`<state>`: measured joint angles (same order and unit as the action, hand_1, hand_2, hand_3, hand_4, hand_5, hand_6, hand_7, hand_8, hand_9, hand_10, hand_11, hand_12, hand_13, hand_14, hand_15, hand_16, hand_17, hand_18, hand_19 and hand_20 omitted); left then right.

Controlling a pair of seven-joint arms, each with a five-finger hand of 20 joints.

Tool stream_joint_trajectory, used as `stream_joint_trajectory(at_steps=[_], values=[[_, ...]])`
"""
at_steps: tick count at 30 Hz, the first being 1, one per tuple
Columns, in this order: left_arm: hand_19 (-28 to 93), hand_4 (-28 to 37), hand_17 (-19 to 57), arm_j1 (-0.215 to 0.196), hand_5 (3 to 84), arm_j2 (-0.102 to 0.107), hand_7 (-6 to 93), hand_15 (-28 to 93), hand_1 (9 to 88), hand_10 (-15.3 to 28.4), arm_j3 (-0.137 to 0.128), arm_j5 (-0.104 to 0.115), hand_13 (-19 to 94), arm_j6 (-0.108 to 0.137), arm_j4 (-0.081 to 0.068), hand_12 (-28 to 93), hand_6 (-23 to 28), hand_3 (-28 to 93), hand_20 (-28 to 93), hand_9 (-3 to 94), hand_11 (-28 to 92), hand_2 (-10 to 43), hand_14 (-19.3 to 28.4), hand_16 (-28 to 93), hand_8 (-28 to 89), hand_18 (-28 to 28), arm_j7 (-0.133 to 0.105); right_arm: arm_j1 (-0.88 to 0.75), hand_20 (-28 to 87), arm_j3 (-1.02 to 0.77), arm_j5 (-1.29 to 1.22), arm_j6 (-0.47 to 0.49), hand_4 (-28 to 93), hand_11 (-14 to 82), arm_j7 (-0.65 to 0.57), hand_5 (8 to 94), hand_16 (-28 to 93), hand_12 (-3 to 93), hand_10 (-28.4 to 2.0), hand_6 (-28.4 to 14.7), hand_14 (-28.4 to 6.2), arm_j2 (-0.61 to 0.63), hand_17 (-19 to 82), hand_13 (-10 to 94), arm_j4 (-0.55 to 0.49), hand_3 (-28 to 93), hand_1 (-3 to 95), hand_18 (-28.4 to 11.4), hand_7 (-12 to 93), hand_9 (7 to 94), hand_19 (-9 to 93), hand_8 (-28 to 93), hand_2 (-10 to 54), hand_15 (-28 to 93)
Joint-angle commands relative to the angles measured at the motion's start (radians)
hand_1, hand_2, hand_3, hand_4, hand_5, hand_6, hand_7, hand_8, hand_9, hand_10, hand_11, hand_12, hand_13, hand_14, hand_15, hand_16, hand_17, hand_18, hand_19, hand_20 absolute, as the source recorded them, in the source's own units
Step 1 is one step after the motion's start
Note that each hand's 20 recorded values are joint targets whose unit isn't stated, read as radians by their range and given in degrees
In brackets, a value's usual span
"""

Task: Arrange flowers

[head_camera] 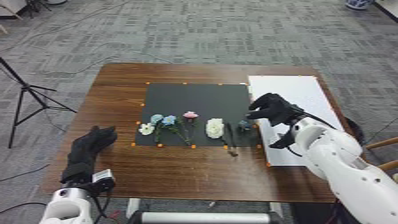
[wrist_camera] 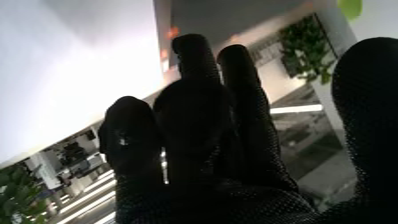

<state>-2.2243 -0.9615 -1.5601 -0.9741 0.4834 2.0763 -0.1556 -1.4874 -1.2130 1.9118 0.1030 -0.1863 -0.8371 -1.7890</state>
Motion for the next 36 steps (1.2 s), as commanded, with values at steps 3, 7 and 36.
stream_joint_trajectory(at_steps=[3,7,36], values=[[14,-28.3,3.3,-0.048,54.8,-0.007,14.2,19,21.9,15.2,-0.014,-0.012,41,-0.013,0.014,9,2.4,63,15,53.6,21,16.5,17.9,-1,-10,11.9,0.010,-0.412,45,-0.583,-0.189,0.060,-16,8.1,0.274,51.7,25,18.4,-15.9,-2.4,-15.1,-0.277,27,56,-0.185,69,28.4,-19.4,16,53.1,60,-8,-9.3,40],[15,-28.3,3.6,-0.065,55.0,-0.007,14.3,19,22.1,15.3,-0.035,-0.008,41,0.009,0.022,9,2.3,64,15,53.8,21,16.1,18.1,-1,-10,12.0,-0.021,-0.507,38,-0.733,-0.480,0.318,-17,6.6,0.273,49.4,29,17.8,-15.0,-1.8,-16.3,-0.492,24,48,-0.213,70,24.6,-17.0,15,50.3,38,-8,-5.4,19],[0,-28.3,1.0,-0.068,62.3,-0.023,10.8,6,18.4,15.1,-0.075,-0.208,27,-0.069,0.045,8,2.9,57,12,52.9,15,12.2,10.9,-3,-9,3.9,-0.080,-0.612,28,-0.552,-0.691,0.240,-17,4.7,0.448,43.6,19,14.3,-14.5,0.2,-13.6,-0.624,18,27,-0.200,76,7.1,-16.0,10,41.5,5,-8,-0.5,6]])
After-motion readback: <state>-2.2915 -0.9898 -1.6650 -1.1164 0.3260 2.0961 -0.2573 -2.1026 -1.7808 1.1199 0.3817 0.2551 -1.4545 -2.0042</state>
